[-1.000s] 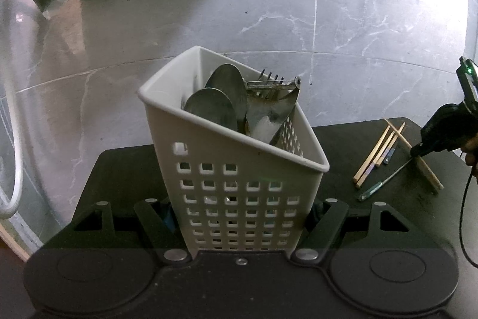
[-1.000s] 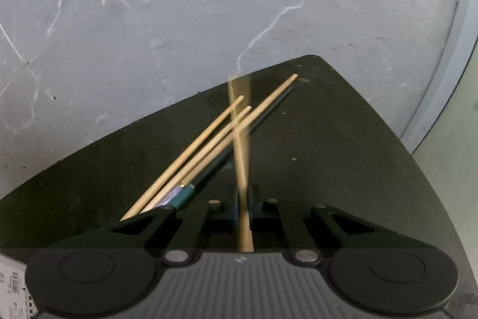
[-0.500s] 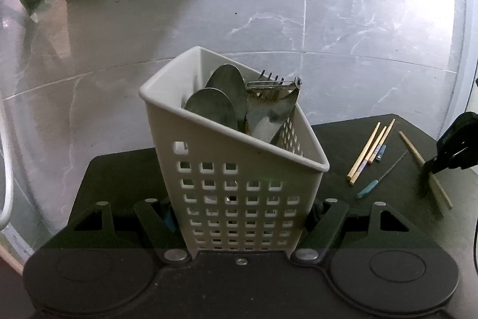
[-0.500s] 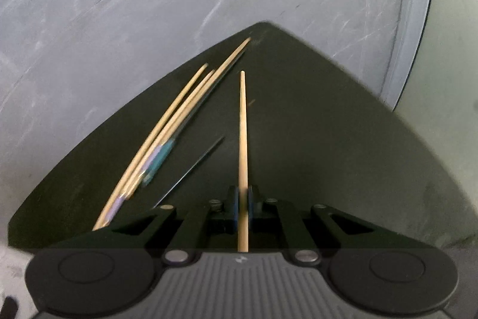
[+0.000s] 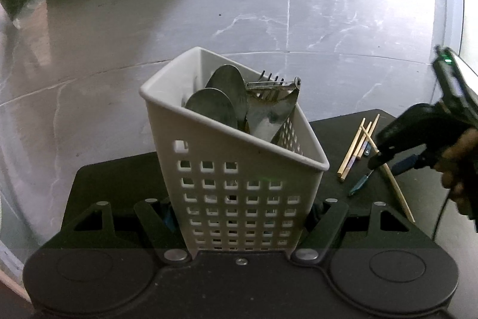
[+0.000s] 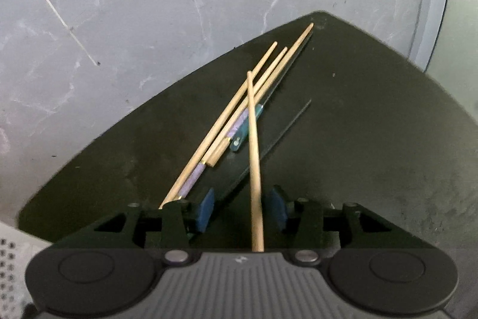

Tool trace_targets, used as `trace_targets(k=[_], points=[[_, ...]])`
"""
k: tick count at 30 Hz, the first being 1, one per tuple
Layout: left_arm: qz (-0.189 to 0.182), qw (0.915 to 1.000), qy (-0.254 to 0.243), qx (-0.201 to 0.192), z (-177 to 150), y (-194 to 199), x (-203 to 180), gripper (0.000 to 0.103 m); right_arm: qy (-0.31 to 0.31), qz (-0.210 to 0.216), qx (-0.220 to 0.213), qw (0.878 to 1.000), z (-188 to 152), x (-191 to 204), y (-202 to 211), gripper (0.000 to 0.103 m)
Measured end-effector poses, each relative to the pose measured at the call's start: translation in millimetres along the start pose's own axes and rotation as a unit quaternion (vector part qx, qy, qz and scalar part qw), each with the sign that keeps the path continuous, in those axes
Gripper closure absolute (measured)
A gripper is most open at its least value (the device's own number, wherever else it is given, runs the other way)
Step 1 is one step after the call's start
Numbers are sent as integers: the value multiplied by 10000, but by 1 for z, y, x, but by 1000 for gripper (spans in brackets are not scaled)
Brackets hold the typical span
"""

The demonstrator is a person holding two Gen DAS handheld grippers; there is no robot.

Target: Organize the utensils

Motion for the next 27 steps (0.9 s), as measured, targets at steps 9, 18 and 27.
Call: trace_targets(k=[9,18,27], points=[[-117,9999,-39,-31,-2,2,5,27,899,-794,-208,9926,-16,14,-2,66],[-145,9999,-39,-79,-6,5,6,27,1458,-179,212,9889,-31,-25,18,91],[-146,9999,-23,-87,-6,6,6,27,1578,33,789,9843,-12,-38,15,86]])
Point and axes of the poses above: each gripper's, at about its wrist camera, not at the fingertips, and y roughly against the way its jaws point, x to its left, z to its top, the point moved 6 cm from there along -y, roughly the way its jaws point, and after that the axes turned 8 degrees about x, right-handed, at the moved point
